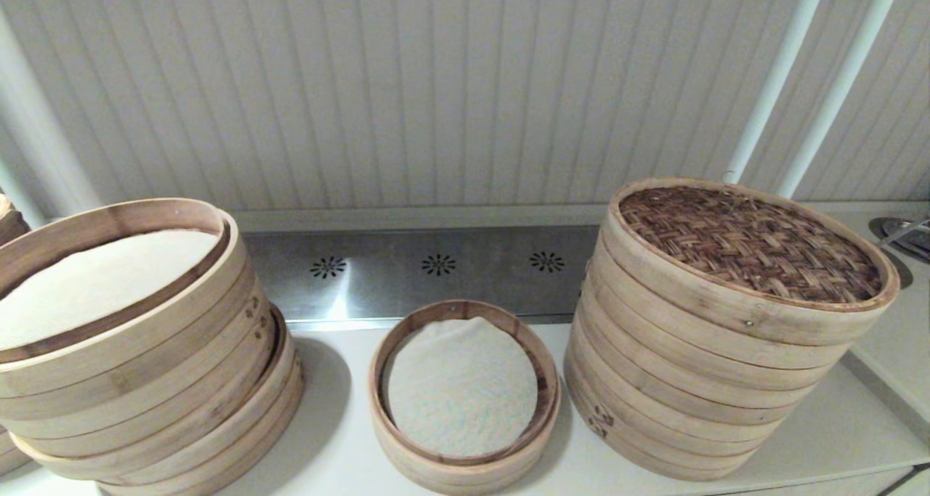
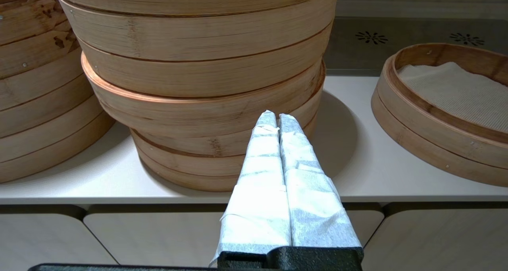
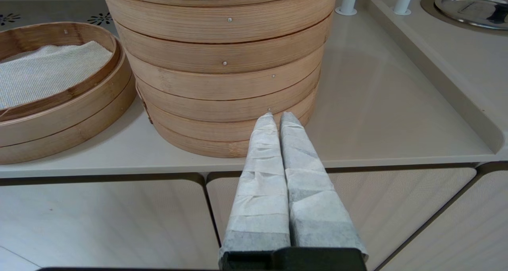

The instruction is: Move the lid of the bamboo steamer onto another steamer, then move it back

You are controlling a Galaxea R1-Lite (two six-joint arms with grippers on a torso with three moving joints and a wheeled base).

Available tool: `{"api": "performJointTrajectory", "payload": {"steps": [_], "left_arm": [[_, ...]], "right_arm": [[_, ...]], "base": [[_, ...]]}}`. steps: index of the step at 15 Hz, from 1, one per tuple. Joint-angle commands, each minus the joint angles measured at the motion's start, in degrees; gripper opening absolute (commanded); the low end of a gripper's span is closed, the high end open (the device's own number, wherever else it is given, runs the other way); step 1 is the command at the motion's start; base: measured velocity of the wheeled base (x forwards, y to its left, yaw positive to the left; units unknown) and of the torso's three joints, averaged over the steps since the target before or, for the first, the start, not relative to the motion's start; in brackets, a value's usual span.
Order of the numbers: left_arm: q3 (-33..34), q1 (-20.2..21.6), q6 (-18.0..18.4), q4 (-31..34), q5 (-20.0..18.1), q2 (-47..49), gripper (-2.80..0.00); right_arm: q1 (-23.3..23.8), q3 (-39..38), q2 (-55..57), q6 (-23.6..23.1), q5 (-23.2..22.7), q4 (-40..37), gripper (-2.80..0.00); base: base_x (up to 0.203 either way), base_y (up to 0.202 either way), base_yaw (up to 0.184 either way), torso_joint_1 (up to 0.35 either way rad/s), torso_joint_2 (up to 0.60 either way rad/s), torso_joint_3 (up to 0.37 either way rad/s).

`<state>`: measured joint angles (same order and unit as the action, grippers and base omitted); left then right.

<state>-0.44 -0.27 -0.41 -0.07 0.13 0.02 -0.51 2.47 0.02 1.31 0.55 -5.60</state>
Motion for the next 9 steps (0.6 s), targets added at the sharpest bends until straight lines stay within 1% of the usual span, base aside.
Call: {"api": "performJointTrajectory", "payload": {"steps": [1,9], "left_arm": [[0.0,0.0,-0.03,-0.01,0.04,-0.02,-2.8],[0.0,0.0,-0.03,-0.01,0.04,-0.02,-2.8]], "right_arm": [[-0.02,-0.01,0.22,0.05,0.01,-0.12,-2.8],[-0.02,0.14,0.06,-0.25,0.07,-0.03,-2.8]], "base": [[0.0,0.0,0.0,0.0,0.0,0.0],[0.0,0.0,0.0,0.0,0.0,0.0]]}}
